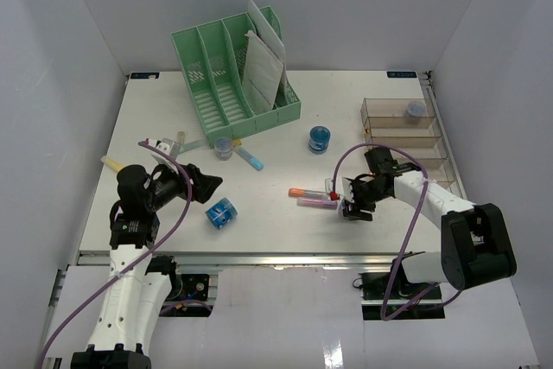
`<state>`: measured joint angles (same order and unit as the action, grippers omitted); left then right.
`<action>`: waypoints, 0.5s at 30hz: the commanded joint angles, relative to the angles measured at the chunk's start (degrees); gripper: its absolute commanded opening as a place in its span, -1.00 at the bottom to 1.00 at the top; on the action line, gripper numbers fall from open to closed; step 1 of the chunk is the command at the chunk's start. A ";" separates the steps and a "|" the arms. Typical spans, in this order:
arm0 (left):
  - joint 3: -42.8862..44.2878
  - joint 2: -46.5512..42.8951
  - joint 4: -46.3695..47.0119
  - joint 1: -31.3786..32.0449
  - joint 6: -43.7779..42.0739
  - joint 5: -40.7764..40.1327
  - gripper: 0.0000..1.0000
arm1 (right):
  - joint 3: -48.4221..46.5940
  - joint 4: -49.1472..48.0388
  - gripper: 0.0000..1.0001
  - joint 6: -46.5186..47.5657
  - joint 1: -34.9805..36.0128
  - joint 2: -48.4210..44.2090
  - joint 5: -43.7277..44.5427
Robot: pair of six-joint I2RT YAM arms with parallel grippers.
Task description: Organize the desk
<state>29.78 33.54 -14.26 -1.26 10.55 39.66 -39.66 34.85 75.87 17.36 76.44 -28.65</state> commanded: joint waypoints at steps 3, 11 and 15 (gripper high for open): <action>0.01 -0.32 0.86 0.29 -0.22 0.59 0.96 | -8.74 -0.91 -0.75 -9.55 -4.94 -1.47 -7.49; 0.01 -0.52 0.88 0.29 -0.20 0.53 0.96 | -9.53 -30.67 -0.82 -47.36 -14.77 -2.65 -0.37; 0.01 -0.55 0.90 0.29 -0.24 0.50 0.96 | -6.04 -49.38 -0.85 -65.06 -16.06 -2.08 17.46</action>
<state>29.78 33.54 -14.23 -1.26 10.56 39.64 -48.13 8.48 34.44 2.60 74.92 -26.02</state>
